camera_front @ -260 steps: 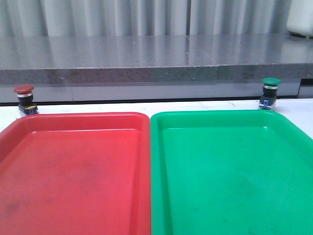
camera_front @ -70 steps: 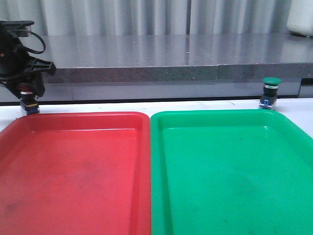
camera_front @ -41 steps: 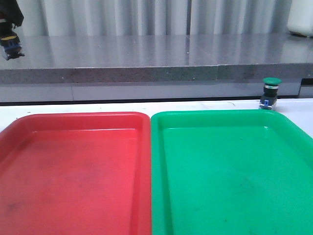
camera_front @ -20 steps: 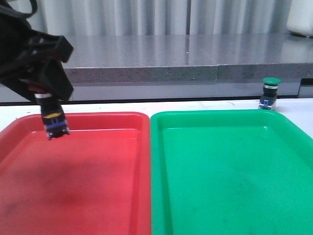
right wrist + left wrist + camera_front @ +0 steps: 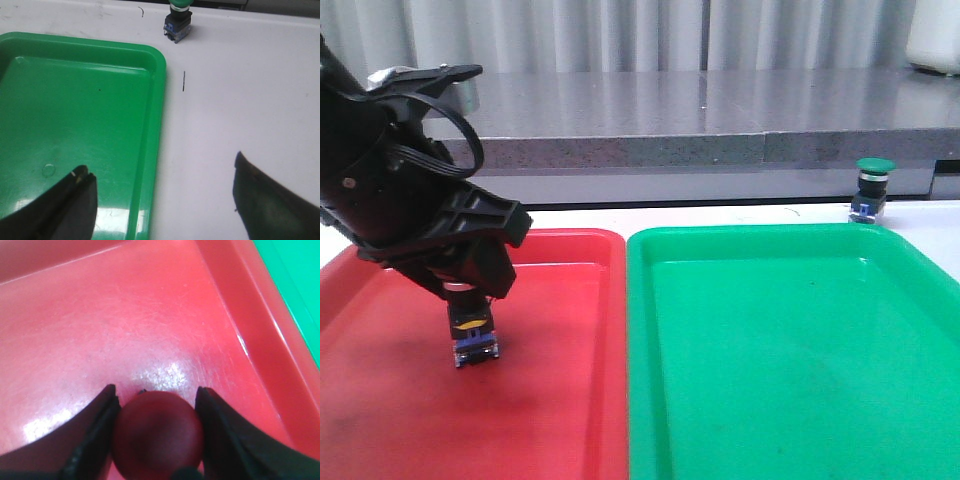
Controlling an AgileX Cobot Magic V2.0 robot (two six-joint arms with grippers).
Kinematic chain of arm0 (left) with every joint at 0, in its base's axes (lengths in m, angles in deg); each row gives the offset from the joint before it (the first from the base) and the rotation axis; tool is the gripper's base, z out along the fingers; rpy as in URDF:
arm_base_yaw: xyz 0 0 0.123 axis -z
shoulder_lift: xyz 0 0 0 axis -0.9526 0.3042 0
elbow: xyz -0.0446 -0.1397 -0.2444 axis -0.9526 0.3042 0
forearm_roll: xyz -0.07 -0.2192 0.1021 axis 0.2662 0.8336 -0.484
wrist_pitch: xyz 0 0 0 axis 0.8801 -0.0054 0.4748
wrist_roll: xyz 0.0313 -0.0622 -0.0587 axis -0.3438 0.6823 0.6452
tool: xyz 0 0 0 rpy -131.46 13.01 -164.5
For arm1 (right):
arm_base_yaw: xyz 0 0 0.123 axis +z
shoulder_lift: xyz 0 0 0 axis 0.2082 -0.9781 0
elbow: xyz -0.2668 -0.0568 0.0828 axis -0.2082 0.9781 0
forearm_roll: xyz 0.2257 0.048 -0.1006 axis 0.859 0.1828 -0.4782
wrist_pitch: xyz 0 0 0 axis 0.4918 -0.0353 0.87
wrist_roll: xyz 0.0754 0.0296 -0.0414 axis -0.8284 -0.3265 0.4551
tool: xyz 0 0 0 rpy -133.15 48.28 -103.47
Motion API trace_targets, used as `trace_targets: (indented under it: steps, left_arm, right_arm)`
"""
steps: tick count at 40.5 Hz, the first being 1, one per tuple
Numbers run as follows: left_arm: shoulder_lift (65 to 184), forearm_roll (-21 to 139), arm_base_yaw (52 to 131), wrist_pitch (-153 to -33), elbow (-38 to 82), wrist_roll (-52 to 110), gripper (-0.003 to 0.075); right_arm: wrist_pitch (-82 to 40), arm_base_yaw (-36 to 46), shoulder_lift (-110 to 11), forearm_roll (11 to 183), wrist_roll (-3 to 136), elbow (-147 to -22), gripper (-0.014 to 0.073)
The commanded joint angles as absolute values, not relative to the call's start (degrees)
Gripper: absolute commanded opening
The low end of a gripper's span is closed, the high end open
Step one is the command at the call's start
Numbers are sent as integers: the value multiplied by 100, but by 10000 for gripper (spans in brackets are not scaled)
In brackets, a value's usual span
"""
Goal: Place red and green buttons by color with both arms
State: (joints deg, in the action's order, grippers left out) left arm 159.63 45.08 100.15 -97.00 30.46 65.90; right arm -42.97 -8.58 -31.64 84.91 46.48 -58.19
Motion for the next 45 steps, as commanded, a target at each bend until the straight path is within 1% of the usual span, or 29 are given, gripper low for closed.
trace_targets:
  steps: [1, 3, 4, 6, 9, 17, 26, 38, 45]
  left_arm:
    - [15873, 4585, 10069, -9426, 2920, 6602, 341]
    - [15873, 4585, 10069, -9426, 2920, 6602, 430]
    - [15873, 4585, 10069, -9426, 2920, 6602, 454]
    - [15838, 4585, 10069, -9412, 2920, 6602, 536]
    - [15749, 4585, 10069, -9412, 2920, 6602, 575]
    - [15107, 4585, 10069, -9489, 2920, 6602, 564]
    - [13861, 4340, 10069, -9824, 2920, 6602, 564]
    - [12080, 3392, 10069, -10608, 2920, 6602, 564]
    - [11343, 3286, 10069, -11203, 2920, 6602, 564]
  right_arm:
    - [-3926, -899, -3213, 8436, 4700, -6014, 579]
    - [-3926, -899, -3213, 8436, 4700, -6014, 579]
    - [-3926, -899, -3213, 8436, 4700, -6014, 579]
    - [-3926, -899, -3213, 8436, 4700, -6014, 579]
    - [-3926, -899, -3213, 8436, 4700, -6014, 579]
    - [-3926, -899, -3213, 8436, 4700, -6014, 579]
    - [-3926, -899, -3213, 8436, 4700, -6014, 579]
    - [-3926, -899, -3213, 8436, 4700, -6014, 579]
    - [-3926, -899, -3213, 8436, 4700, -6014, 579]
